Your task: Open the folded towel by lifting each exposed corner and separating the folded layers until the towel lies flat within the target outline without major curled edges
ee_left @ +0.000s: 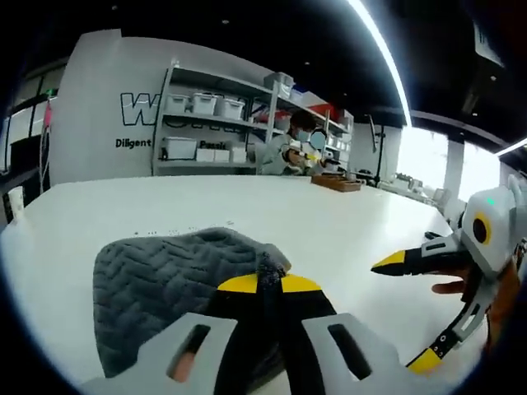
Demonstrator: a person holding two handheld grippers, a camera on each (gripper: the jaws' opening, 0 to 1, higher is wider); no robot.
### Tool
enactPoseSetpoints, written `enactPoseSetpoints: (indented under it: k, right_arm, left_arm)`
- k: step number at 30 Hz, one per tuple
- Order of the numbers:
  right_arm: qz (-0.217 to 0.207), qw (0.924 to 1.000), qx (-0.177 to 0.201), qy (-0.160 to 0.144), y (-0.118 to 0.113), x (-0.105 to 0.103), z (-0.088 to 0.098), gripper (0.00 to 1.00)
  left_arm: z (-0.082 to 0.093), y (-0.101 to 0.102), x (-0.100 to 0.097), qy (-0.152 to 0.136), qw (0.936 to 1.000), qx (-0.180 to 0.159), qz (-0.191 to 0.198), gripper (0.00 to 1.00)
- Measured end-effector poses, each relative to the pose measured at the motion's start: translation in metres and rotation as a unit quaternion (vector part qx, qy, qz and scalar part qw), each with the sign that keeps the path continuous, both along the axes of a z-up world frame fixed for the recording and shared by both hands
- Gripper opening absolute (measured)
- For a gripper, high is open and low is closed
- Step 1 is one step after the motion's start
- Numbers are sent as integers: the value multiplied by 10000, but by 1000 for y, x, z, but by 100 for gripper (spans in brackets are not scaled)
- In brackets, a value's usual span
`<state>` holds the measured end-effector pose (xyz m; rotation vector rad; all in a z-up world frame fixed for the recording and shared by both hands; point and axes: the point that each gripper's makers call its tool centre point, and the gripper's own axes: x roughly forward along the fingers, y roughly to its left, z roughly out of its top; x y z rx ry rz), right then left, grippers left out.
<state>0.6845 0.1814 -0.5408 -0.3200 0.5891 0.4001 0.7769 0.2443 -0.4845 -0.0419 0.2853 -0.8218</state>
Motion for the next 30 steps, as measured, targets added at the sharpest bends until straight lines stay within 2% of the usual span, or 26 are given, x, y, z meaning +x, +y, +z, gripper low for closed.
enactPoseSetpoints:
  k: [10,18,22,30]
  right_arm:
    - [-35,10000,-43,7,-2,0,-1,92]
    - [-31,10000,-71,10,-2,0,-1,92]
    - [-48,10000,-59,7,-3,0,-1,92]
    - [-10,9999,-97,63,-2,0,-5,92]
  left_arm:
    - [14,17,4,-35,9991,-325,264,5]
    - [30,47,19,-165,9964,-522,642,5]
    - [37,62,23,-188,9936,-716,853,5]
    - [52,97,28,-354,9875,-833,1293,4]
